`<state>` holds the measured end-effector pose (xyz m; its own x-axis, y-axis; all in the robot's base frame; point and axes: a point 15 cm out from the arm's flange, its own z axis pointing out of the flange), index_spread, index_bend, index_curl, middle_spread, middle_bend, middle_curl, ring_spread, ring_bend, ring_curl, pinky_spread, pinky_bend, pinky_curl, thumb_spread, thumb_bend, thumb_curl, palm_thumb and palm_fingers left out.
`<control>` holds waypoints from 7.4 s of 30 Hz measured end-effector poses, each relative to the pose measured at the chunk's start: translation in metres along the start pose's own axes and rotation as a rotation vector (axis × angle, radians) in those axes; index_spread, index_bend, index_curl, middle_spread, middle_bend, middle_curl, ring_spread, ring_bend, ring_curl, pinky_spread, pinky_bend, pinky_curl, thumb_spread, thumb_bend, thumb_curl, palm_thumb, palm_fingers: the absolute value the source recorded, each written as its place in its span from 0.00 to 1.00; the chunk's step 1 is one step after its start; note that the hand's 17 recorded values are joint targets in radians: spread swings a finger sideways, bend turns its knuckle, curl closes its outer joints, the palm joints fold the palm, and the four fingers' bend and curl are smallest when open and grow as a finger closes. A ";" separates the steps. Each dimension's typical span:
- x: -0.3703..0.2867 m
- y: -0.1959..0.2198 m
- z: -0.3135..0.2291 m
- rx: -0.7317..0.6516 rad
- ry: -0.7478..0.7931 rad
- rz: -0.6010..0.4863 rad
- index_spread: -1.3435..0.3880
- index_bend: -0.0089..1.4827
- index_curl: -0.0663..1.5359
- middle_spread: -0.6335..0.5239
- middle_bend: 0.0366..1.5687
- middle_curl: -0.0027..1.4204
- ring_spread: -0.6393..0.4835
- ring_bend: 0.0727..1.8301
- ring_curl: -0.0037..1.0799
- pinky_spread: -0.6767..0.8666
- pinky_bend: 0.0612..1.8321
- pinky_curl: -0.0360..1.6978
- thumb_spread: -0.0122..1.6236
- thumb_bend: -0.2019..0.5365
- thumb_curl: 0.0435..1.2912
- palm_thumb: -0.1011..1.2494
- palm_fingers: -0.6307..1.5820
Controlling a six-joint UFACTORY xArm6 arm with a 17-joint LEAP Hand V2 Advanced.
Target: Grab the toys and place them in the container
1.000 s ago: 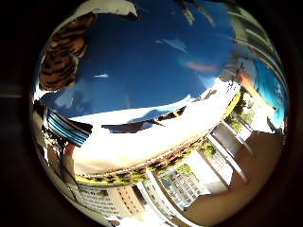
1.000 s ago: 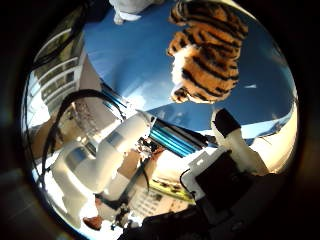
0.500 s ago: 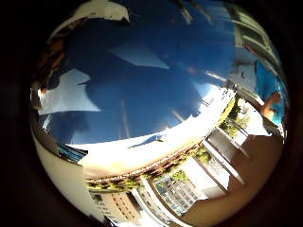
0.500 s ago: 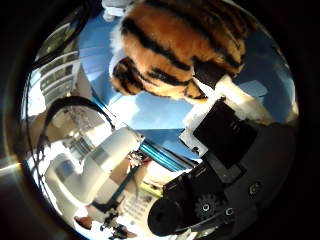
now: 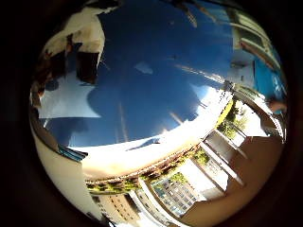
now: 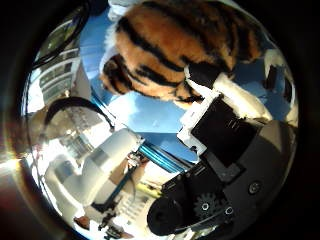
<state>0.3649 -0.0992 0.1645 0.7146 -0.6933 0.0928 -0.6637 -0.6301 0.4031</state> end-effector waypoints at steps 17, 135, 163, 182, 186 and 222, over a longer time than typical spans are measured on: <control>-0.010 0.004 -0.082 0.072 -0.019 0.036 0.11 0.47 0.54 0.33 0.80 0.78 0.46 0.83 0.81 0.56 0.77 0.62 0.65 0.26 0.63 0.79 0.62; -0.146 -0.272 -0.358 0.686 -0.113 0.014 0.07 0.27 0.94 0.36 0.85 0.79 0.48 0.88 0.76 0.54 0.81 0.64 0.65 0.25 0.72 0.79 0.62; -0.121 -0.325 -0.254 0.521 -0.185 0.172 0.41 0.05 0.59 0.56 0.19 0.36 0.80 0.38 0.34 0.74 0.50 0.43 0.67 0.21 0.43 0.56 0.20; -0.051 -0.093 -0.306 0.359 -0.251 0.313 0.68 0.10 0.28 0.69 0.10 0.27 0.83 0.25 0.27 0.76 0.35 0.30 0.68 0.22 0.30 0.51 0.28; -0.048 -0.083 -0.267 0.274 -0.298 0.343 0.70 0.10 0.26 0.69 0.10 0.26 0.84 0.24 0.28 0.76 0.35 0.28 0.69 0.22 0.28 0.49 0.29; -0.082 -0.141 -0.059 -0.071 -0.239 0.438 0.67 0.13 0.18 0.51 0.49 0.43 0.71 0.59 0.46 0.73 0.48 0.26 0.67 0.28 0.29 0.58 0.80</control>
<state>0.4127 0.0672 0.1535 0.2959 -0.9534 0.0594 -0.8675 -0.2422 0.4344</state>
